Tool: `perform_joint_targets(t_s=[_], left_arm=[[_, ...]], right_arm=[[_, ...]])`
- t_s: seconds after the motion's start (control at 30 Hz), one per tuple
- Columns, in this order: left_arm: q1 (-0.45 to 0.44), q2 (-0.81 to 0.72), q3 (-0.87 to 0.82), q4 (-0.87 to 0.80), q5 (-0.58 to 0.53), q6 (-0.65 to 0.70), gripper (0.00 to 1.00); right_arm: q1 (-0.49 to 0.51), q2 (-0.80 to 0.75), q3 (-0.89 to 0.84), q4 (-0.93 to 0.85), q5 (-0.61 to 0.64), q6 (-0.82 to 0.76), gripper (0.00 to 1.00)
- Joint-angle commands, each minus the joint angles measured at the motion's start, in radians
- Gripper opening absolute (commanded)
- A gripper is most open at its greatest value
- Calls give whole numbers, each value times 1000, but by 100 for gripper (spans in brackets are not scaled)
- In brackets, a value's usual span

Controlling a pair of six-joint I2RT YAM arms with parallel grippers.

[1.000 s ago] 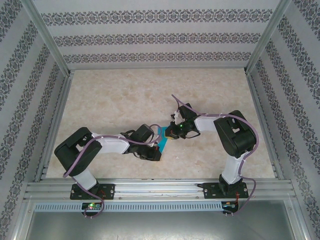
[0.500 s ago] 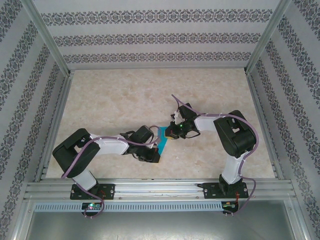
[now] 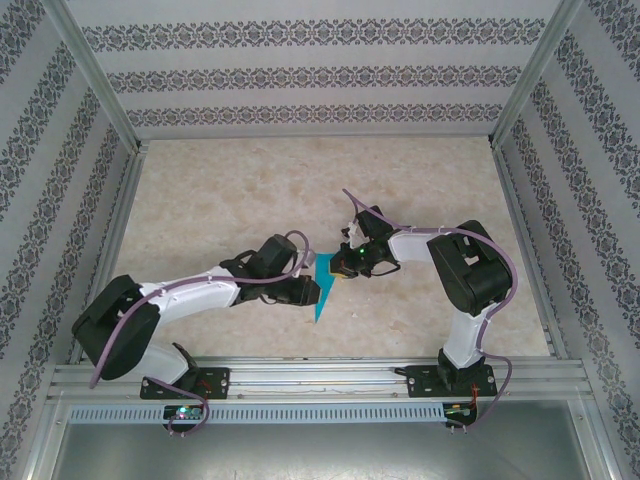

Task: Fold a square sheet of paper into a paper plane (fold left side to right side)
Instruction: Fold the wing for the fifth time at the center of the table.

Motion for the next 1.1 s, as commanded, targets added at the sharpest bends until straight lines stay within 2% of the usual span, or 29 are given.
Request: perform_joint_targets(t_s=[0.0, 0.2, 0.37, 0.77, 0.9, 1.07], left_arm=[[35, -16, 4, 47, -33, -21, 16], [40, 116, 56, 129, 80, -36, 7], [34, 234, 104, 166, 104, -39, 4], [32, 375, 142, 31, -16, -20, 0], [32, 387, 129, 27, -23, -22, 0], [32, 385, 124, 24, -29, -20, 0]], right_arm=[[6, 34, -5, -74, 134, -16, 0], [13, 27, -1, -74, 134, -10, 0], [18, 23, 1, -75, 133, -5, 0], [17, -75, 48, -62, 127, -11, 0], [7, -145, 76, -61, 130, -23, 0], [7, -234, 18, -45, 162, -17, 0]])
